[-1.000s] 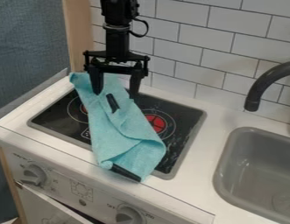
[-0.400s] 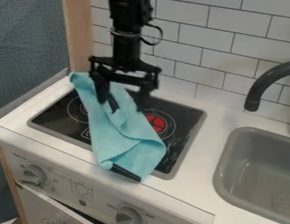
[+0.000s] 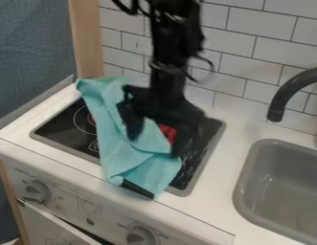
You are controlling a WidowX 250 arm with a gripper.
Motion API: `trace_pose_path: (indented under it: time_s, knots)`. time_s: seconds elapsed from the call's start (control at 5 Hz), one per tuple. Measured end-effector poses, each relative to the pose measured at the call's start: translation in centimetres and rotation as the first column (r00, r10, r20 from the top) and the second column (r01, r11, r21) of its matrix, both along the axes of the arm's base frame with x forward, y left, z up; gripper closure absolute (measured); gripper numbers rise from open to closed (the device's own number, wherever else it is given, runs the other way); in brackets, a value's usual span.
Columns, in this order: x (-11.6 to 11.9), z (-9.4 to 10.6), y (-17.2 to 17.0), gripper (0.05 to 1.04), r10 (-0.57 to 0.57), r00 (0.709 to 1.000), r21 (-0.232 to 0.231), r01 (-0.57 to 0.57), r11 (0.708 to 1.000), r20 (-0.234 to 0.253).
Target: Fold the cloth from left to right
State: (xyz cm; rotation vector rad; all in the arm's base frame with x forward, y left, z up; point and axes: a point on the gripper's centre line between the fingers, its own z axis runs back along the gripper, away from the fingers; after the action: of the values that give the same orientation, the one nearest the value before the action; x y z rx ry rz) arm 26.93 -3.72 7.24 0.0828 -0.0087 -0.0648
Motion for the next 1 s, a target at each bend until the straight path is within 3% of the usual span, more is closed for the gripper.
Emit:
trace_pose_path:
  time_s: [0.2,0.6,0.8,1.0]
  knots:
    - [-0.9,-1.0,-0.2,0.083,-0.045,0.999,0.016,0.045,0.999,-0.014]
    - [-0.9,-3.0,0.8,0.084,-0.031,0.999,0.078,0.032,0.996,-0.026]
    - [-1.1,-4.4,1.1,0.083,-0.056,0.996,0.077,0.062,0.995,-0.072]
    - [-1.1,-4.9,0.7,0.084,-0.073,0.994,0.074,0.078,0.994,-0.077]
